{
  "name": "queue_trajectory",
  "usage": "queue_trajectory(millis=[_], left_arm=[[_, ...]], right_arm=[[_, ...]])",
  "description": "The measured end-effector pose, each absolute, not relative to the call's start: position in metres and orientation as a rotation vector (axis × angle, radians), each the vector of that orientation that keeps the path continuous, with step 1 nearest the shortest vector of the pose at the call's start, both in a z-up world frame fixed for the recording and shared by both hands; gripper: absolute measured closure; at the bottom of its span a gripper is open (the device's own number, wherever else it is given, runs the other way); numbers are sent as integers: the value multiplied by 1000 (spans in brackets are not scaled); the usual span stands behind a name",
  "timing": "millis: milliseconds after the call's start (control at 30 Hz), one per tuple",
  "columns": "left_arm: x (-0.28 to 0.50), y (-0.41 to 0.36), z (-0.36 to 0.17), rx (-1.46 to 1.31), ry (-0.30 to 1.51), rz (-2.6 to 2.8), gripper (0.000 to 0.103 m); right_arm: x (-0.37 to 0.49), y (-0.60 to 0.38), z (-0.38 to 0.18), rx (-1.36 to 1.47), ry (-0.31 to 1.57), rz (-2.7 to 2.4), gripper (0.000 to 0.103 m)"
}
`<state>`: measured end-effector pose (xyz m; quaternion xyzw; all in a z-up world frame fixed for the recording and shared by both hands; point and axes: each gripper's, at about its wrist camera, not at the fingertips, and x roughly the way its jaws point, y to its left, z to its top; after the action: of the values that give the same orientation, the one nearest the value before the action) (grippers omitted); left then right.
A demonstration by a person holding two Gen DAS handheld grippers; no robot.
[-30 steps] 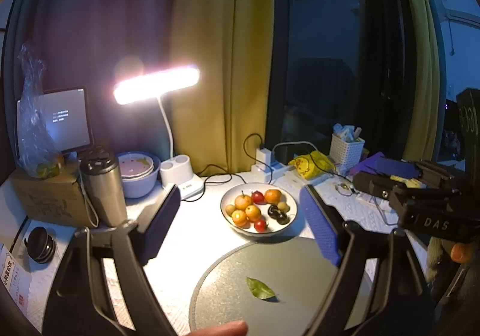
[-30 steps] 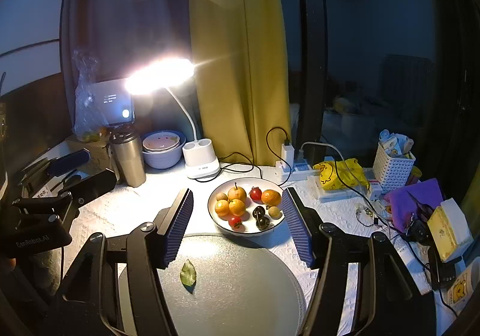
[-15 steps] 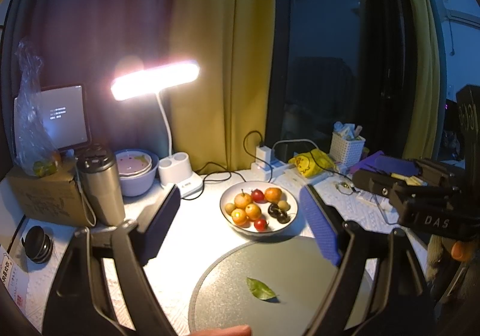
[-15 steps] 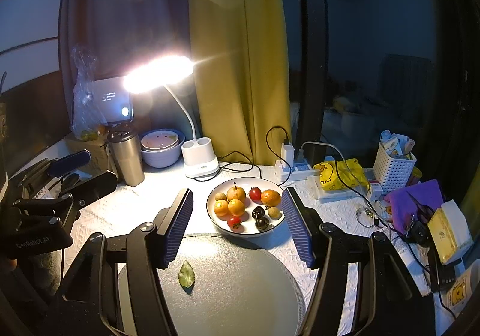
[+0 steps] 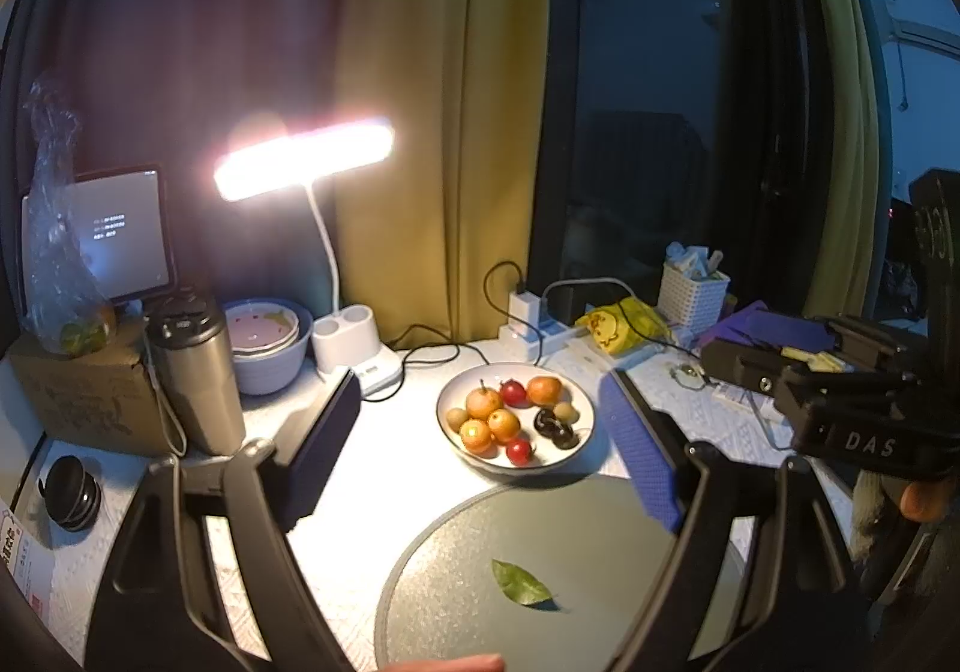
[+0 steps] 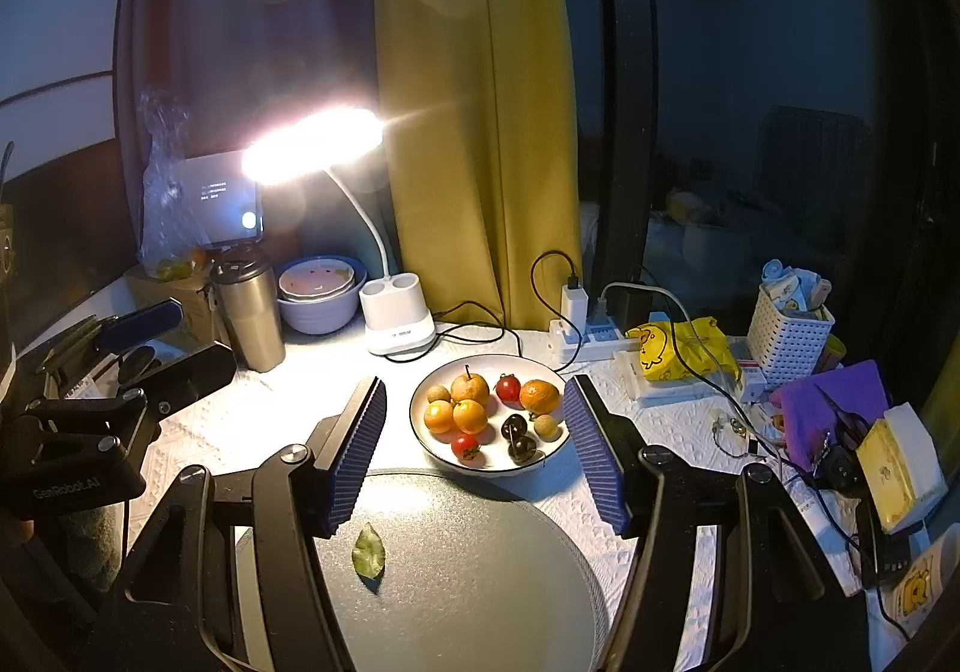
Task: Organize fruits
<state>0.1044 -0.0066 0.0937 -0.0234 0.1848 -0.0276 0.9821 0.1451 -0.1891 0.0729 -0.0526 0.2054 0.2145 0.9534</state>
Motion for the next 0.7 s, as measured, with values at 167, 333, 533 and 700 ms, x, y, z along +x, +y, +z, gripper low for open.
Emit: queue_trajectory(millis=[167, 333, 533, 700], left_arm=[[105, -6, 94, -48, 371, -56, 20], [106, -6, 94, -47, 372, -58, 20], [109, -6, 95, -45, 370, -57, 20], [112, -5, 94, -44, 372, -60, 20]], right_arm=[[145, -187, 73, -107, 417, 436, 38], [147, -188, 72, -109, 420, 436, 38], [148, -188, 71, -109, 420, 436, 38], [149, -188, 71, -109, 421, 437, 38]])
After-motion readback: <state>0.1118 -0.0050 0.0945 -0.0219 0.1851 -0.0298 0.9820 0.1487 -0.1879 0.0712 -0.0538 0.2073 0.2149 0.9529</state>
